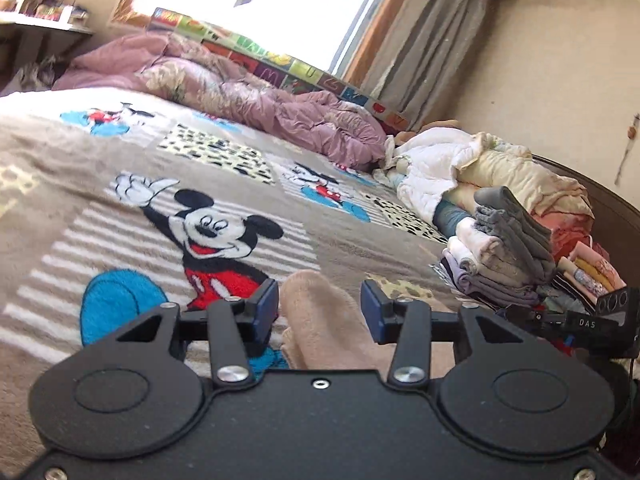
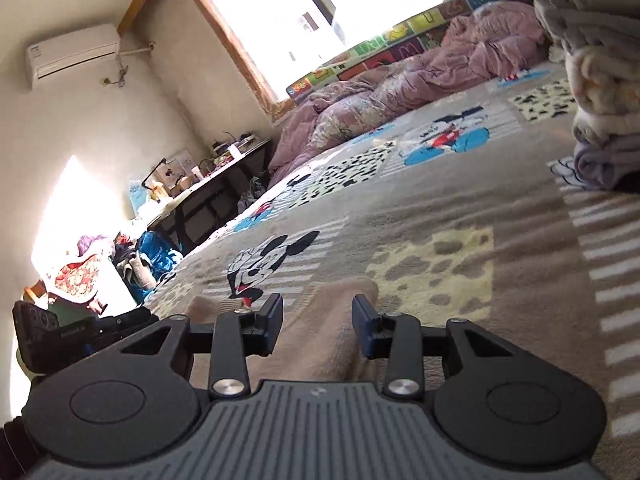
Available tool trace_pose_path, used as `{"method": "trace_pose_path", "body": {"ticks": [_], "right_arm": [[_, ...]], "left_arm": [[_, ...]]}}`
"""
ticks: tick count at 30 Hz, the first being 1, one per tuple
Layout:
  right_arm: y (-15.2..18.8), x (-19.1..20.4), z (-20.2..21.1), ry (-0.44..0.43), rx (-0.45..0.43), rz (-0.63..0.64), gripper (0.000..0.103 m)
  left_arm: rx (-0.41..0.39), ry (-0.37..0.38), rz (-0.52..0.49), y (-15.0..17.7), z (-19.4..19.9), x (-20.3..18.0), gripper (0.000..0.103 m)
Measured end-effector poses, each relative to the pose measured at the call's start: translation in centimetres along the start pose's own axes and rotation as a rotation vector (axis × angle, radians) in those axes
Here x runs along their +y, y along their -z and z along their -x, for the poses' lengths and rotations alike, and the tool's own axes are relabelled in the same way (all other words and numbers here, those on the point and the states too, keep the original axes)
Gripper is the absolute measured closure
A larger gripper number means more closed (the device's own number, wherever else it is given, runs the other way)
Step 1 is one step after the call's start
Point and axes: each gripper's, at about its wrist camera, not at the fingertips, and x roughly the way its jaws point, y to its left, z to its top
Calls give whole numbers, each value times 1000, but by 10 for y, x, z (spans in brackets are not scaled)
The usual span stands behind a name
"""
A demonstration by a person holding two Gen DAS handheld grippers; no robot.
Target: Fold clothes
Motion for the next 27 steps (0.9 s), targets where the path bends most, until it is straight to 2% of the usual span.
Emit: {"method": "trace_pose_path", "body": {"ticks": [1, 2, 4, 7, 9, 10, 13, 16, 18, 19, 23, 24, 27], "right_arm": [[3, 14, 1, -12, 16, 78, 61], [6, 28, 1, -23, 32, 156, 60], [14, 41, -14, -19, 83, 235, 59], [22, 45, -37, 12, 104, 307, 59], [31, 40, -48, 14, 158, 277, 59], [39, 36, -48, 16, 174, 268, 58], [57, 31, -43, 31, 142, 288, 58], [59, 40, -45, 57, 144, 305, 58], [59, 45, -48, 61, 144, 309, 58], [58, 51, -46, 72, 136, 311, 58], [57, 69, -11, 83, 67, 350, 58], [58, 70, 3, 80, 54, 374, 58], [78, 84, 16, 79, 69, 386, 58]], "left_arm": [[-5, 2, -53, 0, 0, -8, 60], [7, -10, -101, 0, -9, -15, 60], [27, -28, -136, -1, -33, -16, 60], [95, -8, -88, 5, -63, -4, 61], [174, -53, -92, 16, -82, 1, 60], [208, -74, -89, 20, -90, 4, 56], [245, -59, -34, 23, -97, 14, 52], [234, -71, -63, 25, -96, 10, 52], [178, -104, -70, 19, -85, 7, 51], [147, -112, -80, 16, -78, 4, 57], [20, -74, -161, 2, -50, -21, 57], [40, -55, -175, 2, -53, -25, 57], [185, -88, -222, 17, -82, -28, 56]]}}
